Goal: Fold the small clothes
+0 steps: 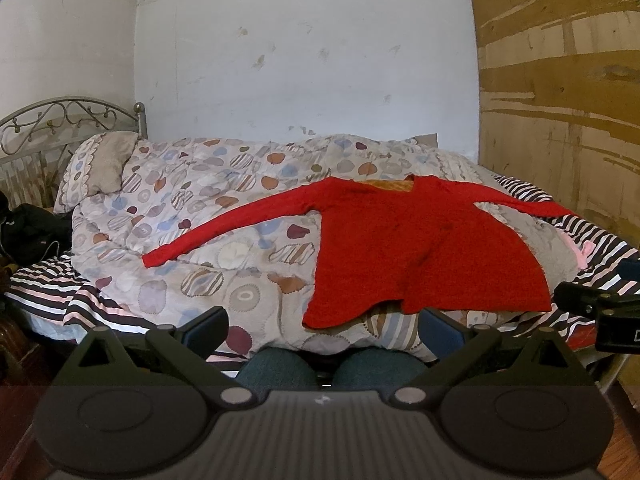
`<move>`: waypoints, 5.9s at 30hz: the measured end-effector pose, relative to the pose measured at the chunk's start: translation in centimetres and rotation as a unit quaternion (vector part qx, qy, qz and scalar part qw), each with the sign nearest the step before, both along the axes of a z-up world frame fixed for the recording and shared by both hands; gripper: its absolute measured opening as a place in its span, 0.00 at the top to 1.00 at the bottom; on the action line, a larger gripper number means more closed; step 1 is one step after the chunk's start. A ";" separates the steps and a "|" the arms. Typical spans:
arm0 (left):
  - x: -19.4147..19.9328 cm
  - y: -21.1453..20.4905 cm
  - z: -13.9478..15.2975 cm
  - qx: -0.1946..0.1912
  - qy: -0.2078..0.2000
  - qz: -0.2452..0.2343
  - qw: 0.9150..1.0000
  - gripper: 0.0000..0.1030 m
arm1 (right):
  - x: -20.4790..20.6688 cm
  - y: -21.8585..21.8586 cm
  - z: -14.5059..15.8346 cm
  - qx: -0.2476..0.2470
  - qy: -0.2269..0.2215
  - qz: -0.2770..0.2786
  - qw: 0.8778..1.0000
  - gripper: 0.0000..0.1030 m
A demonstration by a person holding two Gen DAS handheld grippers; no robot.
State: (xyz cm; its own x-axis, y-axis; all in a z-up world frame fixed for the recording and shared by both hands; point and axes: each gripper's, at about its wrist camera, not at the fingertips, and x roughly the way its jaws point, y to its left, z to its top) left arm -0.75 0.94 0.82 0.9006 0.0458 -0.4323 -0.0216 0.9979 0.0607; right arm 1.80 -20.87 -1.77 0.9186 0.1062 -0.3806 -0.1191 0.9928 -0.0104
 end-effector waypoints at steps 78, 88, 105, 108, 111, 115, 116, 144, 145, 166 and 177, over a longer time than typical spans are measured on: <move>45.8 -6.4 -7.8 0.025 0.134 -0.017 0.990 0.00 | 33.1 -17.2 -4.3 0.054 0.115 -0.230 0.965 0.00; 45.1 -6.6 -11.7 0.023 0.103 -0.010 0.994 0.00 | 37.9 -21.2 -6.5 -0.001 0.170 -0.228 0.959 0.00; 43.8 -7.0 -13.0 0.029 0.060 -0.009 0.998 0.00 | 44.6 -39.7 -7.3 0.138 0.116 -0.402 0.897 0.11; 43.8 -7.1 -13.1 0.032 0.059 -0.009 0.998 0.00 | 45.7 -42.7 -7.9 0.185 0.098 -0.437 0.875 0.15; 43.8 -7.1 -13.1 0.032 0.058 -0.009 0.998 0.00 | 46.4 -45.6 -9.0 0.259 0.084 -0.456 0.847 0.20; 43.8 -7.1 -13.1 0.032 0.058 -0.009 0.998 0.00 | 46.5 -47.6 -10.5 0.334 0.058 -0.483 0.808 0.32; 43.8 -7.1 -13.1 0.032 0.058 -0.009 0.998 0.00 | 46.5 -47.9 -10.7 0.344 0.049 -0.486 0.802 0.39; 43.5 -0.6 -5.9 -0.049 0.036 0.061 0.996 0.00 | 50.0 -20.2 7.9 0.047 -0.149 -0.102 0.982 0.95; 43.5 0.2 -5.5 -0.053 0.034 0.076 0.995 0.00 | 49.8 -18.1 7.8 0.045 -0.151 -0.071 0.985 0.95; 43.0 3.0 -5.3 -0.042 -0.013 0.147 0.988 0.00 | 38.7 3.0 -6.0 -0.222 0.002 0.301 0.927 0.95; 44.3 1.3 -7.1 -0.094 0.031 0.087 0.991 0.00 | 35.5 4.0 -9.4 -0.319 -0.026 0.364 0.875 0.86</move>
